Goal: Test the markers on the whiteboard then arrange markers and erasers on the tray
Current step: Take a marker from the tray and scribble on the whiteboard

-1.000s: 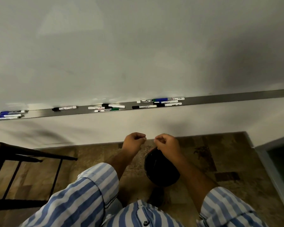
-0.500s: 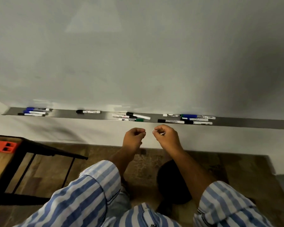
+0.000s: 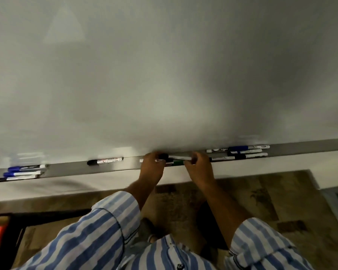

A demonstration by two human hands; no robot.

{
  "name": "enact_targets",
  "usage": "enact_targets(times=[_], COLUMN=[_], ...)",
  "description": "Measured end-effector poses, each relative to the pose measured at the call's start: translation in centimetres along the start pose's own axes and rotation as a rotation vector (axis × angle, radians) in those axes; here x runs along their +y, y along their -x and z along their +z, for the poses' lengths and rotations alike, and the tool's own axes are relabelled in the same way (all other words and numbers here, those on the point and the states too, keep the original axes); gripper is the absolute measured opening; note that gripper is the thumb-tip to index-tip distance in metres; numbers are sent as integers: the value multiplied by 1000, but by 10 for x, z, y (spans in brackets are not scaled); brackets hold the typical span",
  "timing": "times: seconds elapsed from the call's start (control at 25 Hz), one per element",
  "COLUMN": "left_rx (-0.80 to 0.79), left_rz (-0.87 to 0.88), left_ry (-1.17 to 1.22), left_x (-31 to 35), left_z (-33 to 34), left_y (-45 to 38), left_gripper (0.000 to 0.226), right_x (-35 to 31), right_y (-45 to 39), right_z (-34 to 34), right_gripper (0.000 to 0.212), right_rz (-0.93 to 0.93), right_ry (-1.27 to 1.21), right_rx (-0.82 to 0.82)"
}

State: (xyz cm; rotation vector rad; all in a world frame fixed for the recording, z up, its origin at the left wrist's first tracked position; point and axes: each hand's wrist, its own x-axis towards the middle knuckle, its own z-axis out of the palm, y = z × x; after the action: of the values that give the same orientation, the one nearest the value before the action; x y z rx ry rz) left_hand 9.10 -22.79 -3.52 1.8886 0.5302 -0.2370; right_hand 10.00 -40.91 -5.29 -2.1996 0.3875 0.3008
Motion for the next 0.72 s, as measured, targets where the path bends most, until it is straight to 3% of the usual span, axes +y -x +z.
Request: enact_targets(times=[0.2, 0.36, 0.52, 0.72], left_rx=[-145, -152, -98, -216], left_rz=[-125, -133, 23, 350], left_ry=[65, 168, 97, -111], left_x=[-1, -7, -9, 13], left_z=[-10, -12, -17, -17], left_y=[-21, -24, -18, 5], left_gripper=[35, 37, 39, 16], right_x=[-6, -7, -21, -53], right_y=[-6, -4, 11, 39], right_z=[14, 17, 8, -33], right_gripper=[42, 31, 21, 8], right_rz=[71, 114, 135, 73], right_ry=[7, -123, -476, -864], right_rx=[11, 150, 247, 79])
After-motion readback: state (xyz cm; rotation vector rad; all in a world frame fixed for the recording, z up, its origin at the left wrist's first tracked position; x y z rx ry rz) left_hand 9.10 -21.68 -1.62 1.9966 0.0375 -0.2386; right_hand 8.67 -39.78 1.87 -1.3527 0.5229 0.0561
